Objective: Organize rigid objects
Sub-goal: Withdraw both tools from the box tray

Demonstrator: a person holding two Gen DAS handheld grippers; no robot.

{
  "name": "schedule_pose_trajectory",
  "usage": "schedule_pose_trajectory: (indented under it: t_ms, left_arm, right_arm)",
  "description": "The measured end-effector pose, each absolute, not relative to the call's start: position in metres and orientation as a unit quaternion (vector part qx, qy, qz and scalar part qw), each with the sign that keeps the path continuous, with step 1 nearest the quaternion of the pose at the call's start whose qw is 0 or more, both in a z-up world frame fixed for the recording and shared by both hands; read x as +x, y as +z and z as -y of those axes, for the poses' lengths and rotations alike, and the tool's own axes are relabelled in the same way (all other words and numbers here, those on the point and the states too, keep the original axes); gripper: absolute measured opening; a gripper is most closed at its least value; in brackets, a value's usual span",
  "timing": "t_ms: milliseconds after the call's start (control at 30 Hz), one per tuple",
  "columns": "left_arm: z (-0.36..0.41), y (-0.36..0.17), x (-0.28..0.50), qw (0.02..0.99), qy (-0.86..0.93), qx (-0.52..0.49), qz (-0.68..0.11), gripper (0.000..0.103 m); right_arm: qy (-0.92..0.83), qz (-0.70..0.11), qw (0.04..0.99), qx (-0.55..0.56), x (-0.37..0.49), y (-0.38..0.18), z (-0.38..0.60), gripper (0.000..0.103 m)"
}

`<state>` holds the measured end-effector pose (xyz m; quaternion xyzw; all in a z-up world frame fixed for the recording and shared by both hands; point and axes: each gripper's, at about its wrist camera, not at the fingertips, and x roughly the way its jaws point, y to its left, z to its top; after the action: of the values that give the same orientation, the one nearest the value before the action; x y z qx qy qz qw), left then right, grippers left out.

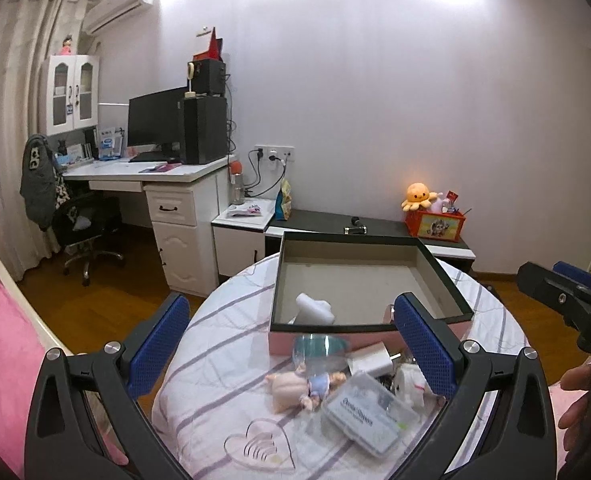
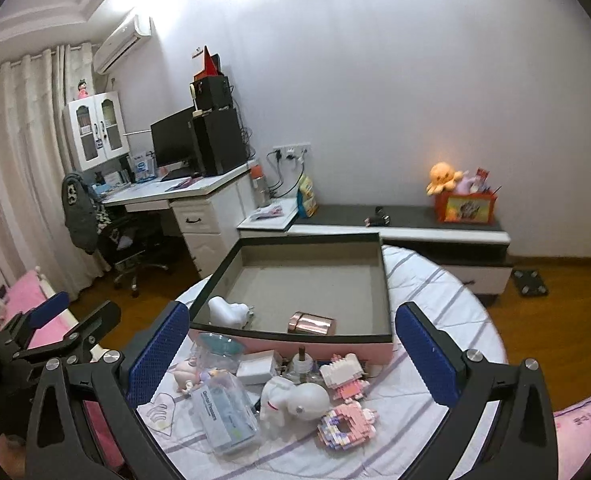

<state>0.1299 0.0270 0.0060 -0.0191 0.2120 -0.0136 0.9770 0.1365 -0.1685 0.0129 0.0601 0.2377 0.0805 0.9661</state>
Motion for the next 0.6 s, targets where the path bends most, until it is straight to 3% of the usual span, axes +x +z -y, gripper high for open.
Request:
schedule_pose_trajectory:
  t_ms: [433,600]
  left_arm:
    - [-0.032,-0.002,0.092,0.975,-0.005,-0.045,-0.217,0.103]
    - [-0.028,-0.005,0.083,0.976,-0.007,-0.037,-0.215,0.103]
  right_arm:
    - [0.014,-0.188,0.982,0.028,0.074,0.02,0.162,0.103]
    - [0.016,-0.207,0.978,0.034,0.072,0.006,0.162,0.103]
